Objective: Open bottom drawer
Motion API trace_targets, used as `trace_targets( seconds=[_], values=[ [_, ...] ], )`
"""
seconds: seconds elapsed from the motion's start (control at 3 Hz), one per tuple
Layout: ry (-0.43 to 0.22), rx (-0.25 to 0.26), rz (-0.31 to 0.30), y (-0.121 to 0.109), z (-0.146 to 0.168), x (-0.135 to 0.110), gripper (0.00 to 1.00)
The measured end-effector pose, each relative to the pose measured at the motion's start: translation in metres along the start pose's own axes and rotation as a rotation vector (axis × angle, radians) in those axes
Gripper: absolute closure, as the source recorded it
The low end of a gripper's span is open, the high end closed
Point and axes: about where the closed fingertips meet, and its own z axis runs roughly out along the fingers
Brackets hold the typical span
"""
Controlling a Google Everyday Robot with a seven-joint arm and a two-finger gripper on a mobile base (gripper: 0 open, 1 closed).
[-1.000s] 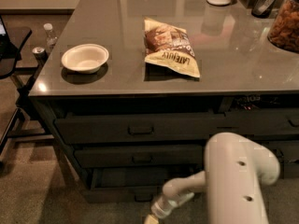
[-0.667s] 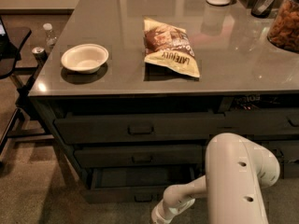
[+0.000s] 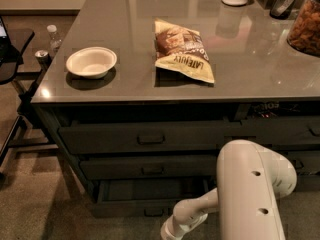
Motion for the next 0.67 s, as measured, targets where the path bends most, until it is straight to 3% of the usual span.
trace_targets(
  seconds=[0.33,0.67],
  values=[
    [0.002,0.068,-0.020,0.0070,-0.0152,-0.0021,0.00],
    [0.002,0.069,-0.020,0.0070,-0.0155,-0.0022,0.00]
  ],
)
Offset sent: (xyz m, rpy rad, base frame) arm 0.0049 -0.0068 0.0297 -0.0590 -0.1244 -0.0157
